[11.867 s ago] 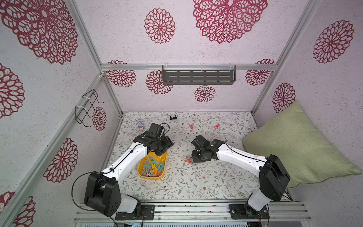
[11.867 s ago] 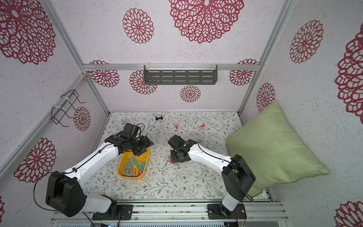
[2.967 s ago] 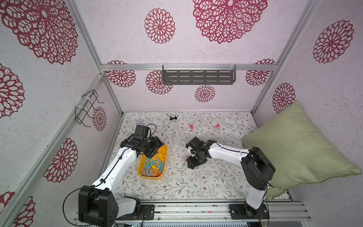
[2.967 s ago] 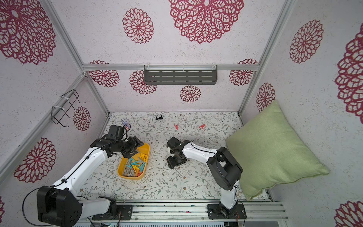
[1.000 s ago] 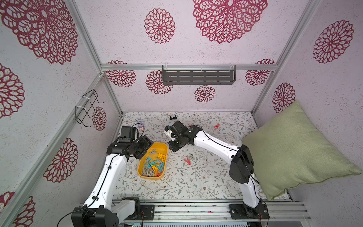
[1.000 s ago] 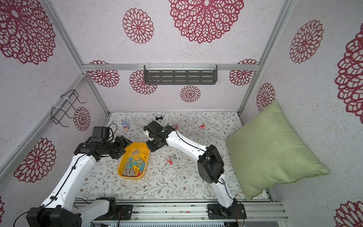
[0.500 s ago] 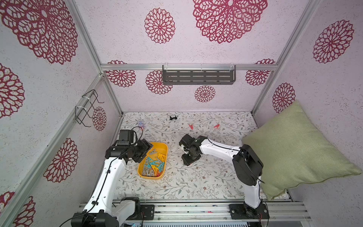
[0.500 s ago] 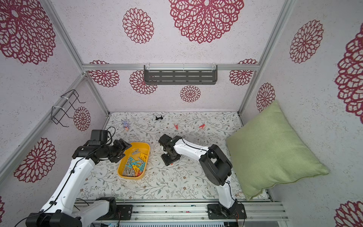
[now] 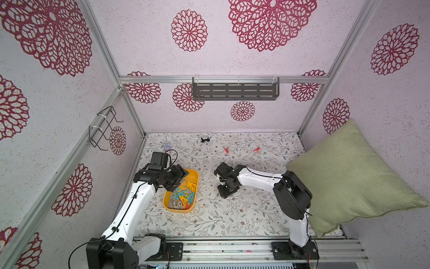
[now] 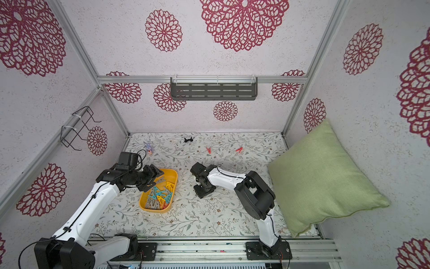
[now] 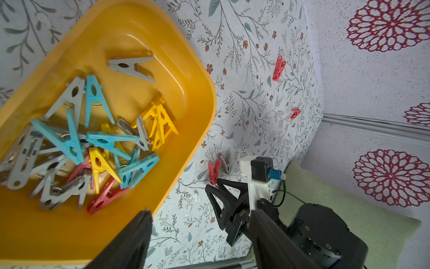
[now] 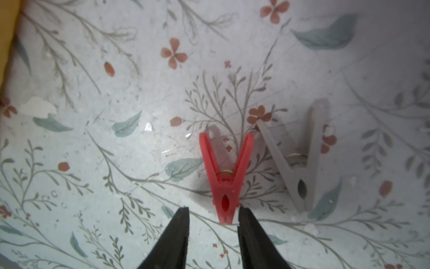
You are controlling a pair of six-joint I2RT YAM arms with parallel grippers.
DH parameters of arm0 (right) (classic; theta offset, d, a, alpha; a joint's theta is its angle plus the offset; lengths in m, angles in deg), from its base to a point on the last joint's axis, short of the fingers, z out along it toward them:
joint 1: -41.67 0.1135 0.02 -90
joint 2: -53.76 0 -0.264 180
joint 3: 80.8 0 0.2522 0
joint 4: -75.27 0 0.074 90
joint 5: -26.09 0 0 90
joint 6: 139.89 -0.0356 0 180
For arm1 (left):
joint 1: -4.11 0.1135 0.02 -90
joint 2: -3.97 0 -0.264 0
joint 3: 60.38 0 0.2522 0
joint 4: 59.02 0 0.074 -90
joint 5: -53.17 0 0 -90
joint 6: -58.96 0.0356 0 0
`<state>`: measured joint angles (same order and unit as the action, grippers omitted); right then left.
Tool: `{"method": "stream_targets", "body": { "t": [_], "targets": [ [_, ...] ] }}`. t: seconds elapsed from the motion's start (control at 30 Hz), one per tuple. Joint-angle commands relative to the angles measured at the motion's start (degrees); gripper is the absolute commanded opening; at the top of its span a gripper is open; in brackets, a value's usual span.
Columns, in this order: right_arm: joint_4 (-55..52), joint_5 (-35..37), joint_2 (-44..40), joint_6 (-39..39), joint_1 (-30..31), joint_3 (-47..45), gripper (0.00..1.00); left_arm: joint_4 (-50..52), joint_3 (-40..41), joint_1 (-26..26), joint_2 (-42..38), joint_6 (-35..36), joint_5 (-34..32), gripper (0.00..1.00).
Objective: Put the clothespins into the storage box
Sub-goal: Pick up the clothespin from the center of the board, then place the clothespin in the storage box.
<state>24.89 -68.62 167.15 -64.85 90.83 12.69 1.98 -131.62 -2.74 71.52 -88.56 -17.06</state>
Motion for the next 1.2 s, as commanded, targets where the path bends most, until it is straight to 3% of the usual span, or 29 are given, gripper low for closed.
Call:
{"method": "stream_targets", "body": {
  "t": [0.0,0.1,0.5,0.77,1.03,1.17],
  "targets": [
    [-0.6,1.5,1.4,0.5,0.0,1.6,0.34,-1.3,-0.5,-0.3,-0.1,-0.5,-1.1,0.73],
    [-0.6,1.5,1.6,0.9,0.0,1.4,0.23,-1.4,-0.3,-0.3,-0.1,-0.5,-1.2,0.73],
    [-4.3,0.8,-0.6,1.5,0.1,9.1,0.16,-0.8,-2.3,0.8,0.8,1.3,-2.1,0.73],
    [-8.7,-4.3,2.8,1.7,3.8,23.7,0.15,2.0,-4.0,5.2,0.2,4.0,-1.6,0.73],
    [-13.8,-8.7,14.0,1.2,8.8,42.4,0.15,4.6,-2.2,9.1,-3.2,5.2,-1.6,0.73],
    [-17.6,-9.9,20.7,1.3,10.2,53.8,0.25,5.7,-1.3,10.0,-5.0,5.1,-1.5,0.73]
  ]
}}
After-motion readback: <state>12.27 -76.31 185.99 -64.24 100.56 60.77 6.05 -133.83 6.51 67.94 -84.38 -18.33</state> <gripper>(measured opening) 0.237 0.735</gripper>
